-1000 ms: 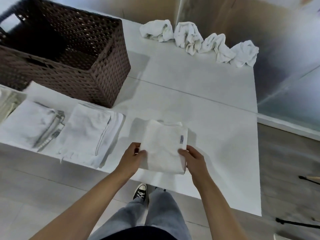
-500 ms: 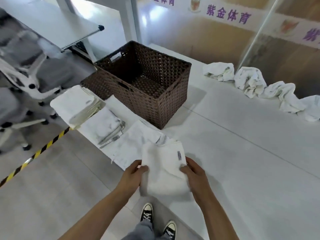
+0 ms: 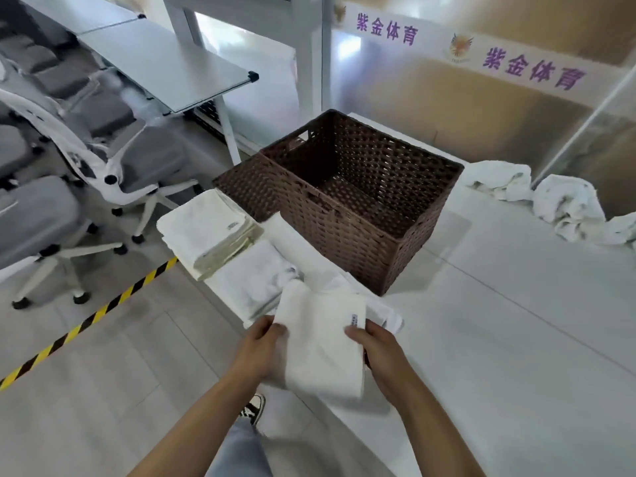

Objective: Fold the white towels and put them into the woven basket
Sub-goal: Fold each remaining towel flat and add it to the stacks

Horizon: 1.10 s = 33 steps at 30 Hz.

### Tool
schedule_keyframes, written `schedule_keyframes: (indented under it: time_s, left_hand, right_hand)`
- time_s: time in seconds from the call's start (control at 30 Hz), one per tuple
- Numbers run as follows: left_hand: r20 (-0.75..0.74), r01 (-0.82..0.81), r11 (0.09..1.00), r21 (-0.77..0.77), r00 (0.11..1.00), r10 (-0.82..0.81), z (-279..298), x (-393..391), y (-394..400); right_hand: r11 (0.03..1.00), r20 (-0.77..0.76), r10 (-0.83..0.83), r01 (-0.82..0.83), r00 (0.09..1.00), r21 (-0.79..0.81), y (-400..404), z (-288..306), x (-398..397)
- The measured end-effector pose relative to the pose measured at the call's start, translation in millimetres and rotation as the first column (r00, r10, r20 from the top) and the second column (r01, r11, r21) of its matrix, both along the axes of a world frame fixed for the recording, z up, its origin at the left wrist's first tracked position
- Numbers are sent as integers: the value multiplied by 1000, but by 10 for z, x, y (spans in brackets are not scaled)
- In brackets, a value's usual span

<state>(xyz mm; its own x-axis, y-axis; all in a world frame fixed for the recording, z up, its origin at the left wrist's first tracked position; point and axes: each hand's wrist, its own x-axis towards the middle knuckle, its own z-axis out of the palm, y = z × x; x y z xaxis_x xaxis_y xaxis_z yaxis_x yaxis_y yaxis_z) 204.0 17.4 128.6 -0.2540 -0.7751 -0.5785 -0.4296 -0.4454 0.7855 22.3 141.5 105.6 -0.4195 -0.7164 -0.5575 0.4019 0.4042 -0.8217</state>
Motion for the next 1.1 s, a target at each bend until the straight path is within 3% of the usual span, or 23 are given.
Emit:
schedule_keyframes:
  time_s: [0.2,0.37,0.57,0.73,0.8,0.9,0.97,1.03,1.1]
  left_hand:
    - [39,198,980,-7,980,-197,-198,319,-1101]
    - [115,426,900,-98,903,-415,-334,622,-1921]
    - [197,569,780,-260,822,-534,-566,564,-2568]
    - [354,671,696,-255,735,-579,-716,251,-2902]
    - [413,725,602,-334,687,-598,-792,199,-2950]
    - [621,894,294,-338,447,-644,-963,238,-2877]
    - [696,942,159,-296,326,-640,-1084,326,-2787]
    - [728,948,128,-292,307,-614,-1158,419,-2728]
    - [734,946,130,-298,314,-603,-1172,465,-2706]
  right_hand:
    - [981,10,-179,178,984,81,-809,-236,545]
    - [911,-23,-380,378,925,163,-1444,-386,1132]
    - [866,-129,-409,428,904,257,-1934,-511,1388]
    - [834,-221,-426,475,877,279,-2269,-648,1190]
    - [832,-277,-373,451,886,323,-2360,-757,1126]
    - [827,-406,-158,345,900,443,-2387,-914,1151]
    - [822,-597,13,331,802,463,-2340,-943,1245]
    - [860,-749,119,310,652,406,-2278,-965,1344]
    - [877,-790,189,261,583,403,-2223,-1005,1420]
